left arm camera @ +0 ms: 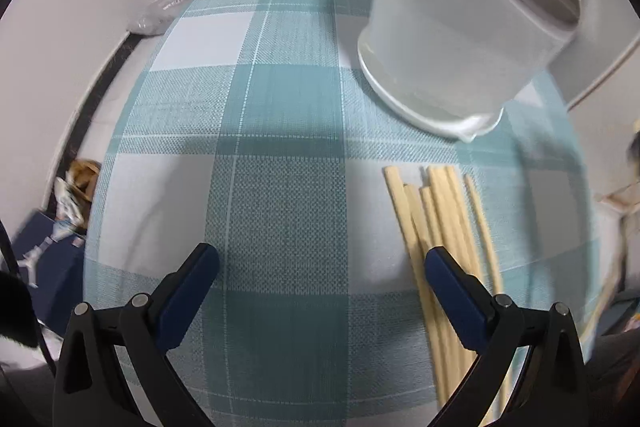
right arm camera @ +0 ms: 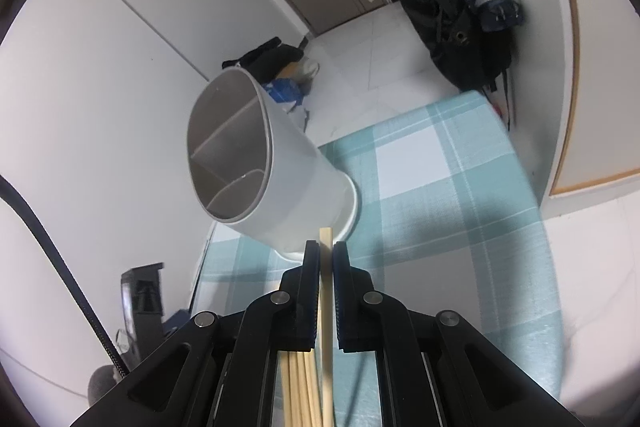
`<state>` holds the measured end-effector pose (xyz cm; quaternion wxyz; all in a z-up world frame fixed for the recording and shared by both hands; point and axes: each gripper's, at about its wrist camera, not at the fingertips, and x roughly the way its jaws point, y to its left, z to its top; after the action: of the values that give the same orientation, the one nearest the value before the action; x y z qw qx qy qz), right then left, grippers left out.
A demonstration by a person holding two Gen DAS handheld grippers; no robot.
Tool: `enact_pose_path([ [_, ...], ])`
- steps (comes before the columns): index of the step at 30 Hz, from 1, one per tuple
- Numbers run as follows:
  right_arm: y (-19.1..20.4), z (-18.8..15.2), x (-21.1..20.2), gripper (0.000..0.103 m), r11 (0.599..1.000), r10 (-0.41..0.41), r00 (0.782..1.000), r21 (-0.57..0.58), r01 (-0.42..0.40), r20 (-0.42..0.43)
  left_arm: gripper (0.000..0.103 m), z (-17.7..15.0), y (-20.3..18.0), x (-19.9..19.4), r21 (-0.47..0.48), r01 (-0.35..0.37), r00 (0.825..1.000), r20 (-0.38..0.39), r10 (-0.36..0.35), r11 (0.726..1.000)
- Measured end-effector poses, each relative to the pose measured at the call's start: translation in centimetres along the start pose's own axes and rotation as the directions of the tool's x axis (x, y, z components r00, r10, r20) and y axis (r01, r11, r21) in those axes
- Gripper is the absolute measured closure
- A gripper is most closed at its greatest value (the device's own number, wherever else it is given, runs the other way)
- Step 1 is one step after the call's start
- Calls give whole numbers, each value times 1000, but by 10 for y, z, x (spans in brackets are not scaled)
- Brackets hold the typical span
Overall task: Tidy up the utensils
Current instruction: 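Lower the right gripper onto the chopsticks and close on one chopstick, then lift the chopstick with the right gripper toward the utensil holder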
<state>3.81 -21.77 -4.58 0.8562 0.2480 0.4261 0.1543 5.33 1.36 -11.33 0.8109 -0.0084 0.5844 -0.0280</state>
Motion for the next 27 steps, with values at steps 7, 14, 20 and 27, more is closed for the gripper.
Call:
enact_pose_path([
  [7, 2, -1, -22, 97, 1000, 17, 999, -27, -16, 40, 1, 2, 4, 0, 3, -29, 999, -31, 29, 1000],
  [14, 4, 0, -30, 97, 999, 29, 997, -46, -26, 65, 19, 13, -9, 1, -16, -34, 999, -2, 34, 999],
  [20, 6, -3, -34, 97, 998, 31, 996, -57, -27, 80, 80, 24, -23, 3, -1, -4, 998, 59, 4, 1000],
  [27, 16, -8, -42, 97, 992, 30, 992, -124, -14, 127, 99, 25, -6, -4, -81, 121, 989, 91, -114, 989],
])
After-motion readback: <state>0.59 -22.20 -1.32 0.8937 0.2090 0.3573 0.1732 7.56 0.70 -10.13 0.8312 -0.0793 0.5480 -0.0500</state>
